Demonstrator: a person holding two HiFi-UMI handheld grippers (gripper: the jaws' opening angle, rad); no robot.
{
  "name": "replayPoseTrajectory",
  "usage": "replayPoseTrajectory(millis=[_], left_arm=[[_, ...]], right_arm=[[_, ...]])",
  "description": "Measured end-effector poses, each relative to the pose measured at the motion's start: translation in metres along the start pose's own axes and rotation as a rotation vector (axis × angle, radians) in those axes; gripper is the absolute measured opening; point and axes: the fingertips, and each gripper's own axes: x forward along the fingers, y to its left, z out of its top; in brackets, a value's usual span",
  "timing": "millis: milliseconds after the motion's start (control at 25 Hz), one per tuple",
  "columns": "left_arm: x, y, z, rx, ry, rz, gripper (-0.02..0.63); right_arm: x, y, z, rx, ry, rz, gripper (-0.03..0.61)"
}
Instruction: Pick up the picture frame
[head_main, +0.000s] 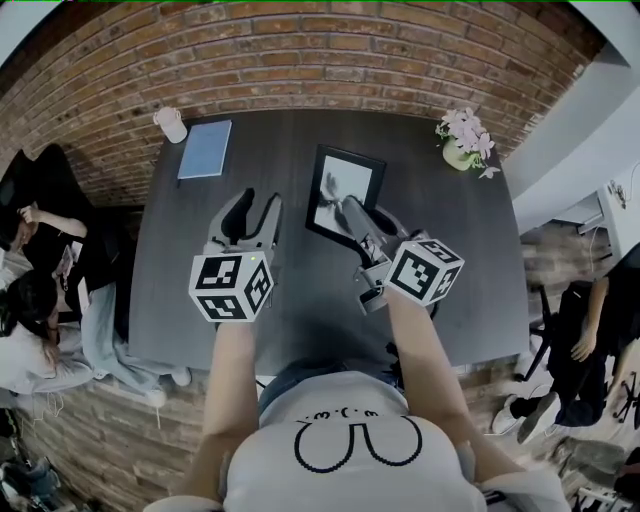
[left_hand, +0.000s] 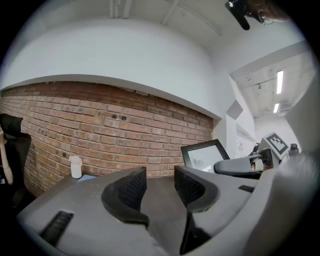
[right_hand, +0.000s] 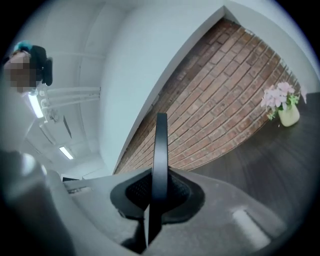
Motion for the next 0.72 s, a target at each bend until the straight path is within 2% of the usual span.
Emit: replayPoseTrajectory(millis=[280,480,720], left_arm=[[-0.011,-0.007,0.03,0.09,-0.118,0.002,0.102],[-0.013,-0.006,0.042,0.149,-0.151,0.047,0.006],[-0.018,-0.009,0.047,0.174,-0.158,0.038,-0.002]], right_arm=[[-0.016,0.016,0.028,-0.114,-0.09,-0.003,0.018],[-0.022,0.025,0.046,-0.217,-0.14,0.001,0.017],[-0.029,0.035,0.057,-0.259,-0.174,-0.02,0.017]])
